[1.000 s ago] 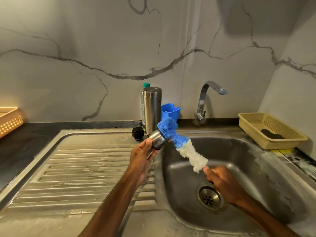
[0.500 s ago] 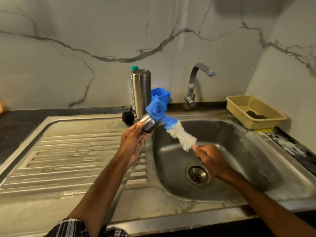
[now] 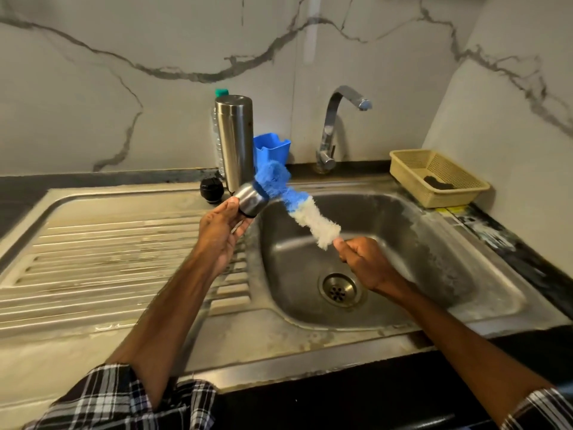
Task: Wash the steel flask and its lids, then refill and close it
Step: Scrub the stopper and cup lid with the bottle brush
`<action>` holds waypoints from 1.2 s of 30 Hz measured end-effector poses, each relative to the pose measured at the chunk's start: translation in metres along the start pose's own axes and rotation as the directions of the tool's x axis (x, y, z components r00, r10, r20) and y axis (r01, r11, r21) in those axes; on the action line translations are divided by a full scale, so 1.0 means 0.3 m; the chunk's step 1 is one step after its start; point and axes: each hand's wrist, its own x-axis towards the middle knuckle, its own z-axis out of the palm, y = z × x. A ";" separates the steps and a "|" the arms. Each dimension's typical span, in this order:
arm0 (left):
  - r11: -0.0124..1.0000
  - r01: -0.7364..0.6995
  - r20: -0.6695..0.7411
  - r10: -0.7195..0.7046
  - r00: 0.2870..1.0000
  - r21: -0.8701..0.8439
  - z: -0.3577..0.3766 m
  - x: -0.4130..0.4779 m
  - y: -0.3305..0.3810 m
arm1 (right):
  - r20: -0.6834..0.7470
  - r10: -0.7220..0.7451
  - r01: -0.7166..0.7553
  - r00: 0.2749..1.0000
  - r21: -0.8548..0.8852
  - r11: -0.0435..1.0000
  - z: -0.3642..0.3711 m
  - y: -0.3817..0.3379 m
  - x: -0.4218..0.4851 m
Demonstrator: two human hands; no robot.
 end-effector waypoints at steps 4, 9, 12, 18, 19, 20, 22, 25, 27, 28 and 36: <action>1.000 0.002 0.003 -0.002 1.000 0.009 0.004 -0.012 0.004 | 0.028 -0.001 0.001 1.000 0.027 1.000 -0.003 -0.005 -0.006; 1.000 0.005 0.004 -0.005 1.000 0.012 -0.001 -0.013 0.008 | 0.047 -0.009 0.005 0.999 0.071 0.997 0.002 -0.005 -0.009; 1.000 -0.002 -0.001 0.002 1.000 0.027 0.000 -0.012 0.008 | 0.056 0.017 -0.022 0.998 0.086 0.996 0.003 -0.006 -0.008; 1.000 0.006 0.000 -0.006 1.000 0.026 -0.007 -0.007 0.005 | 0.073 0.014 -0.023 0.997 0.120 0.992 0.002 -0.010 -0.007; 1.000 0.007 -0.002 -0.007 1.000 0.022 -0.007 -0.006 0.005 | 0.080 0.010 -0.021 0.997 0.127 0.992 0.002 -0.010 -0.008; 1.000 0.005 -0.003 -0.005 1.000 0.015 -0.007 -0.006 0.005 | 0.088 0.013 -0.024 0.996 0.132 0.991 0.002 -0.010 -0.009; 1.000 -0.007 -0.004 0.007 1.000 0.001 -0.006 -0.006 0.008 | 0.086 0.029 -0.039 0.996 0.120 0.992 0.001 -0.014 -0.007; 1.000 -0.001 -0.009 0.001 1.000 -0.003 -0.009 -0.008 0.010 | 0.076 0.025 -0.033 0.997 0.107 0.994 0.004 -0.013 -0.009; 1.000 0.007 -0.011 -0.007 1.000 -0.015 -0.008 -0.006 0.010 | 0.081 0.007 -0.017 0.997 0.112 0.994 0.005 -0.015 -0.008; 1.000 0.005 -0.014 -0.006 1.000 -0.016 -0.008 -0.005 0.009 | 0.080 0.009 -0.017 0.997 0.102 0.995 0.005 -0.017 -0.007; 0.999 -0.016 0.005 0.016 1.000 0.028 -0.009 -0.007 0.008 | 0.046 0.021 -0.025 0.999 0.076 0.997 0.010 -0.011 -0.004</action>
